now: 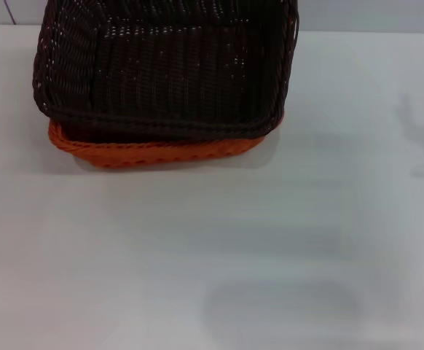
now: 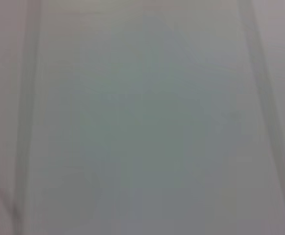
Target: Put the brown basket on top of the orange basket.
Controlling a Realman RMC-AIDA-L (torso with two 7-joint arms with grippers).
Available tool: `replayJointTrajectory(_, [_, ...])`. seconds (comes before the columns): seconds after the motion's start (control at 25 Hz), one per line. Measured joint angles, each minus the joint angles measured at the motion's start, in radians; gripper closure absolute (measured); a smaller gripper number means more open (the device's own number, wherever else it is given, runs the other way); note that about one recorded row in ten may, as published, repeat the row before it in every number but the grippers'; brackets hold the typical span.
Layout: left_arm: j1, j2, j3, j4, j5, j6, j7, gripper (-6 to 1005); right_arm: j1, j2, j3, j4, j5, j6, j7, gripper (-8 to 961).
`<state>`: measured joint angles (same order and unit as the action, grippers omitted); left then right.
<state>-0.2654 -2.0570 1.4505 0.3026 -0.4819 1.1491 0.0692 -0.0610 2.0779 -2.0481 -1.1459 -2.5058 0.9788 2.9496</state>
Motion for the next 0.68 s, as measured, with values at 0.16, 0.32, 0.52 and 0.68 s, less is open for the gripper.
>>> replayJointTrajectory(0.16, [0.004,-0.002,-0.020,0.004,-0.002,0.009,-0.004,155,0.049,0.000,-0.050,0.157,0.149,0.166,0.002,118])
replayJointTrajectory(0.32, [0.008,-0.002,-0.021,0.005,-0.002,0.018,-0.007,155,0.064,0.003,-0.060,0.211,0.223,0.230,0.004,119])
replayJointTrajectory(0.52, [0.012,-0.016,-0.124,-0.020,-0.006,0.060,-0.051,155,0.097,0.003,-0.085,0.280,0.319,0.284,0.005,119])
replayJointTrajectory(0.68, [0.008,-0.014,-0.123,-0.044,-0.005,0.081,-0.062,155,0.114,0.003,-0.099,0.346,0.344,0.348,0.004,119])
